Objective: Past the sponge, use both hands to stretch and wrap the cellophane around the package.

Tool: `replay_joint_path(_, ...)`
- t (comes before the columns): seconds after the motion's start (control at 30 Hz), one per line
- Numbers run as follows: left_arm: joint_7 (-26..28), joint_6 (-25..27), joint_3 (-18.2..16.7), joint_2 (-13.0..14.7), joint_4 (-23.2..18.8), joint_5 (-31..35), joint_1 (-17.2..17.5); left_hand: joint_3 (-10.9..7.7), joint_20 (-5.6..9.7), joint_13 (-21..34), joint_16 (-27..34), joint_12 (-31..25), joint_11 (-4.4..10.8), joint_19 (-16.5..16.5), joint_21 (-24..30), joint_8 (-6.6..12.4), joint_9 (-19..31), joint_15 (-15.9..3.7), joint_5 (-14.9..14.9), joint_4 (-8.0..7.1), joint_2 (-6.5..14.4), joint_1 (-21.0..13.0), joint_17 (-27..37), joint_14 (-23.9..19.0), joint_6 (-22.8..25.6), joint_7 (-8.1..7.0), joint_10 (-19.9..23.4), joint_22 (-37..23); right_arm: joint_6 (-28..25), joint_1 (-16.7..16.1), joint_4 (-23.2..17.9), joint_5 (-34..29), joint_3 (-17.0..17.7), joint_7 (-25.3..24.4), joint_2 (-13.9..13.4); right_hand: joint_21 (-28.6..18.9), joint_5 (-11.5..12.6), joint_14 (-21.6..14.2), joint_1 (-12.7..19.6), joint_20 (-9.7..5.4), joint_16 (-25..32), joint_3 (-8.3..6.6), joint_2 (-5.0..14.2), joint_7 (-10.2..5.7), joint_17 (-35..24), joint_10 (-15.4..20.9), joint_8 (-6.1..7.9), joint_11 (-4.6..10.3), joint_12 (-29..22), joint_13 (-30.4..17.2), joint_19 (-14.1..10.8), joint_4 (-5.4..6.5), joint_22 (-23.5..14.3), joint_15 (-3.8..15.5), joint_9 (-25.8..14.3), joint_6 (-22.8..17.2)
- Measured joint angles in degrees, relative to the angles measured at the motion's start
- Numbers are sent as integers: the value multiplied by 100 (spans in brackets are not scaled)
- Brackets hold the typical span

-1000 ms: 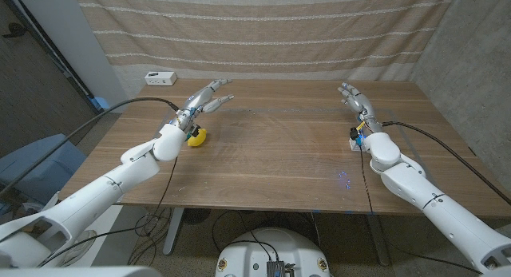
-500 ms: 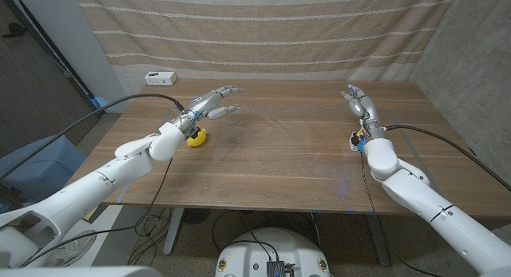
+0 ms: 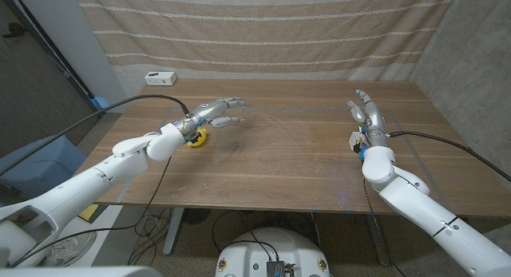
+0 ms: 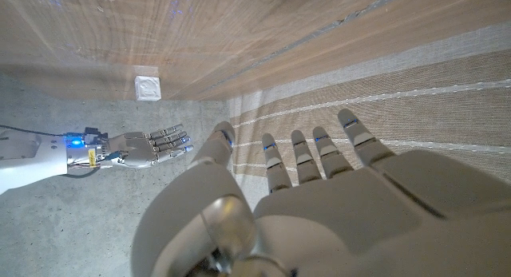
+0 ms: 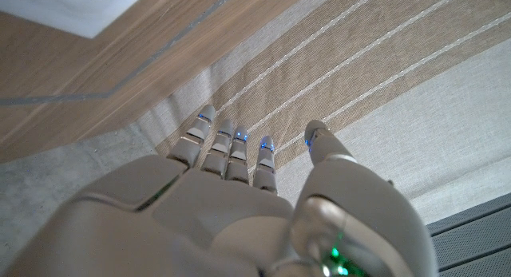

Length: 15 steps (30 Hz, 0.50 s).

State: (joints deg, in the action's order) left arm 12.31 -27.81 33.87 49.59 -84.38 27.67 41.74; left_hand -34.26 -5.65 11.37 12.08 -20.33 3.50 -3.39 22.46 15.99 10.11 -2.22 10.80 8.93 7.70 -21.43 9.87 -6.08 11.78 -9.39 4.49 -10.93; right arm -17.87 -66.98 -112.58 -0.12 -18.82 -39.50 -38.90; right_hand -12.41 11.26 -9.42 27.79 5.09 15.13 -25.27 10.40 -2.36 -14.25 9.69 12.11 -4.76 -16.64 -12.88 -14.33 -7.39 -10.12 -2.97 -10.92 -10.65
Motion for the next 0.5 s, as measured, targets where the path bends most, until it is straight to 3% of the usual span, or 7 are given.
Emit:
replay_joint_path(0.17,-171,-121,55,15,74,48,-63,-24,-30,-20,0,0,-22,-31,5,-12,0,10,-13,-25,0,0,7,-72,93,31,105,0,-749,-30,-268,-302,-115,-215,66,0,-47,-96,-86,35,39,82,-221,-11,7,117,0,36,0,12,-35,-11,-16,30,0,-11)
replay_joint_path(0.5,-383,-263,102,43,201,101,-131,-32,-20,-46,0,0,0,-81,22,-32,1,6,-22,-81,31,31,15,-170,226,60,205,-15,-2208,79,-630,-724,-410,-371,183,0,-89,-123,-162,137,39,173,-354,20,41,117,0,36,0,33,-137,-28,-16,0,-1,-42)
